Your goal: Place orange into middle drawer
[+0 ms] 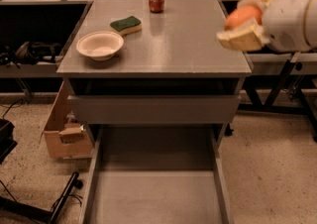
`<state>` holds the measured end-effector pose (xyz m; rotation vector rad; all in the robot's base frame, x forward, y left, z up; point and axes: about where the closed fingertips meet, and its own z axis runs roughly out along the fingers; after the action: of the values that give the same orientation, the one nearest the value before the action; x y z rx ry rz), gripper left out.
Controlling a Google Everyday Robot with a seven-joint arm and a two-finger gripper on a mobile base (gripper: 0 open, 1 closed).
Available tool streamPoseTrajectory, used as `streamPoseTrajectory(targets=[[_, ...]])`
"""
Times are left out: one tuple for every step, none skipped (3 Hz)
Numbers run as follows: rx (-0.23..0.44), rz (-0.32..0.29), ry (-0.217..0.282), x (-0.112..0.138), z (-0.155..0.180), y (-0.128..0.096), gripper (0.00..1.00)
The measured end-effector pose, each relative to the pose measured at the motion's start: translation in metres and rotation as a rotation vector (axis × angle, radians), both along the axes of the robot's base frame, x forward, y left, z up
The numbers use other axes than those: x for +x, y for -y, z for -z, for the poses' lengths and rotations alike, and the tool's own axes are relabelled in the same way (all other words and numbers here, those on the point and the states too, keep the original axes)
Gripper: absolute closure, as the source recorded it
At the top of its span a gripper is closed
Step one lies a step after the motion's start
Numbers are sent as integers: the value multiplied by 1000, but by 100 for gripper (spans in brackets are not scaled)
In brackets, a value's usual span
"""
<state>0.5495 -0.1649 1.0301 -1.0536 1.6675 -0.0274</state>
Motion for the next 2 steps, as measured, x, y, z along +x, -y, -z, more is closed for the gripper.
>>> streamPoseTrajectory(targets=[[5,29,-80,-43,65,42,100],[79,47,-133,-58,127,85,100]])
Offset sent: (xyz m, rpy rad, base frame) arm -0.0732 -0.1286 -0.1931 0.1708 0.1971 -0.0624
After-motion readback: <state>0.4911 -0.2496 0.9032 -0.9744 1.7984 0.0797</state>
